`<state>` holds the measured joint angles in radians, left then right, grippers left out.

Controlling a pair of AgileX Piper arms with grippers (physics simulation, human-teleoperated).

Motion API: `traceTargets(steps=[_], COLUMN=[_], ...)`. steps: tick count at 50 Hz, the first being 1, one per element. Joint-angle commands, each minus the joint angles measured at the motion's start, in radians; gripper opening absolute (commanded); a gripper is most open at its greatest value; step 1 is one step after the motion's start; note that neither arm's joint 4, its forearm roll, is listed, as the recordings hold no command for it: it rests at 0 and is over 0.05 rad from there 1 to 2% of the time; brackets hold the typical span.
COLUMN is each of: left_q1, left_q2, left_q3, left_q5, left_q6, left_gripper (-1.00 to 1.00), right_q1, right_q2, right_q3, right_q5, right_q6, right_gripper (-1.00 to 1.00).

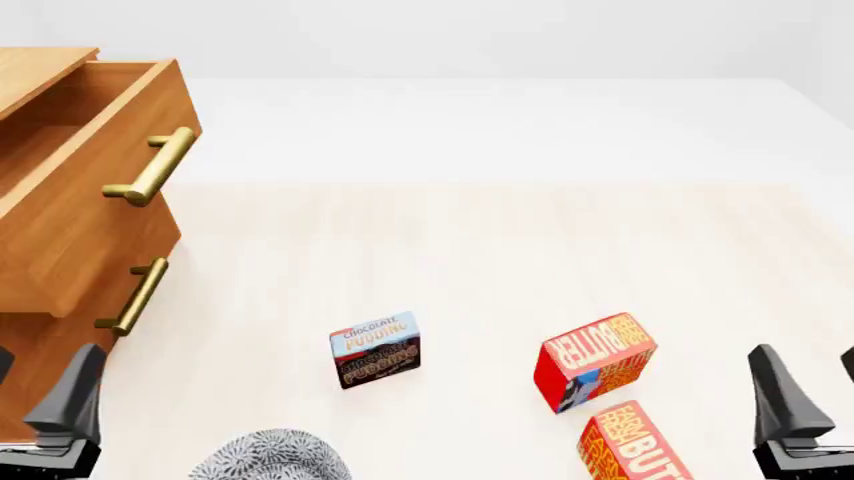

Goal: Put the chocolate pudding in the top drawer of the cabinet and close it.

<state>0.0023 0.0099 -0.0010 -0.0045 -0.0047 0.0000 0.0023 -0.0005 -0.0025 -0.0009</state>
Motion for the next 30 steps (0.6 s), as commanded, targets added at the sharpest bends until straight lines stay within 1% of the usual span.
traceTargets(steps=[1, 4, 10, 11, 12, 13, 14, 16, 18, 19, 21, 22, 24, 25, 26, 27, 28, 30], left_q1=[0.009, 0.016, 0.010, -0.033, -0.021, 0.033, -0.014, -0.034, 0.003, -0.009, 0.026, -0.002, 0.002, 0.020, 0.003, 0.011, 0.024, 0.032], left_q2=[0.010, 0.017, -0.008, -0.009, -0.008, -0.010, -0.009, -0.006, -0.006, -0.005, 0.049, 0.025, 0.001, 0.014, 0.069, 0.098, 0.097, 0.058], left_q3=[-0.001, -0.002, -0.017, -0.029, -0.033, -0.012, -0.040, -0.037, -0.037, -0.041, -0.038, -0.046, -0.052, -0.054, -0.055, -0.057, -0.067, -0.091], left_q5=[-0.003, -0.008, 0.022, 0.011, 0.025, -0.177, 0.026, 0.037, 0.039, 0.041, 0.015, 0.035, 0.058, 0.048, 0.017, -0.002, 0.002, 0.044], left_q6=[0.000, -0.006, -0.002, -0.004, 0.012, 0.073, 0.005, -0.009, 0.000, -0.008, -0.013, -0.024, -0.015, -0.006, -0.041, -0.039, -0.030, -0.022], left_gripper=[1.00, 1.00, 1.00, 1.00, 1.00, 1.00, 1.00, 1.00, 1.00, 1.00, 1.00, 1.00, 1.00, 1.00, 1.00, 1.00, 1.00, 1.00], right_q1=[0.000, 0.000, 0.000, 0.000, 0.000, -0.003, 0.000, 0.000, 0.000, 0.000, 0.000, 0.000, 0.000, 0.000, 0.000, 0.000, 0.000, 0.000], right_q2=[0.006, 0.004, 0.001, 0.000, 0.000, -0.001, 0.000, 0.000, 0.000, 0.000, 0.000, 0.000, 0.000, 0.000, 0.000, 0.000, 0.000, 0.000], right_q3=[-0.001, 0.000, -0.001, -0.001, -0.001, -0.004, -0.001, -0.001, -0.001, -0.001, -0.001, -0.001, -0.001, -0.001, -0.001, -0.001, -0.001, -0.001], right_q5=[-0.005, -0.004, -0.002, -0.001, -0.001, 0.003, -0.001, -0.001, -0.001, -0.001, -0.001, -0.001, -0.001, -0.001, 0.000, -0.001, -0.001, -0.001], right_q6=[0.000, -0.001, -0.001, -0.001, -0.001, -0.001, -0.001, 0.000, 0.000, -0.001, -0.001, 0.000, 0.000, -0.001, -0.001, -0.001, -0.001, -0.001], right_gripper=[1.00, 1.00, 1.00, 1.00, 1.00, 1.00, 1.00, 1.00, 1.00, 1.00, 1.00, 1.00, 1.00, 1.00, 1.00, 1.00, 1.00, 1.00])
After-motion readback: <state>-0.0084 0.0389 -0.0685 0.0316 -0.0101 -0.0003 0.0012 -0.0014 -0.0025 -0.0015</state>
